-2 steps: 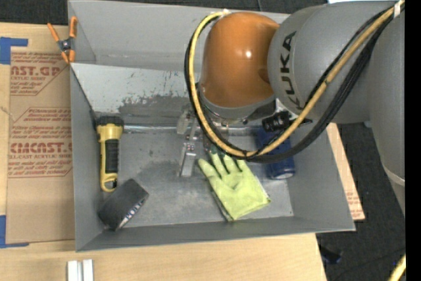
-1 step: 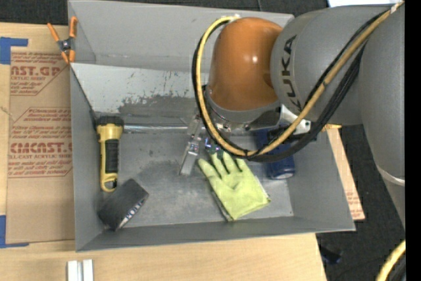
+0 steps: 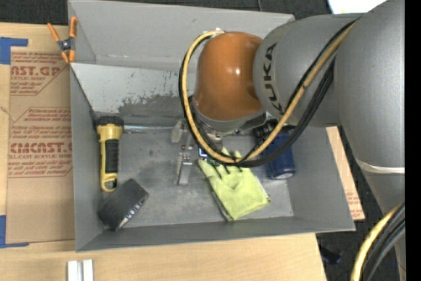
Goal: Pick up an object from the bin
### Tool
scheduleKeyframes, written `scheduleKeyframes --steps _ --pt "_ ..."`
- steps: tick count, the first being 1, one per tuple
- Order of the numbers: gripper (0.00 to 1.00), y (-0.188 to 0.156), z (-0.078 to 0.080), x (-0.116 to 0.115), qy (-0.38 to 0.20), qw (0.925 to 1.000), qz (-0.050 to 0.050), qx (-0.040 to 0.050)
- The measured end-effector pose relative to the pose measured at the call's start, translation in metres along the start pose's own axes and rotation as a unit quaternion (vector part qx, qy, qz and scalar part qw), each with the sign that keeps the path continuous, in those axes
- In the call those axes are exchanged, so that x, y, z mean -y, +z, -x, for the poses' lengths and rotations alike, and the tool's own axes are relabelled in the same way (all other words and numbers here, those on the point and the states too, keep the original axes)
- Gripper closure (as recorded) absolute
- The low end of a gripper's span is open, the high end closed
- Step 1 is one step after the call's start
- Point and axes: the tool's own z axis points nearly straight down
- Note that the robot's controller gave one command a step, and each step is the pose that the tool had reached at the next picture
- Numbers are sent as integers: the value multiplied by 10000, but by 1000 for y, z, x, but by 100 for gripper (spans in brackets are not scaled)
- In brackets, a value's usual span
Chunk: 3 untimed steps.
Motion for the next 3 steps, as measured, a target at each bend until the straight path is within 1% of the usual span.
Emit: scheduleKeyframes --steps 1,2,3 --pt "0 45 -9 37 105 9999 0 15" --pt "0 33 36 71 -204 9998 12 18" --pt "0 8 24 96 873 9962 -7 -14"
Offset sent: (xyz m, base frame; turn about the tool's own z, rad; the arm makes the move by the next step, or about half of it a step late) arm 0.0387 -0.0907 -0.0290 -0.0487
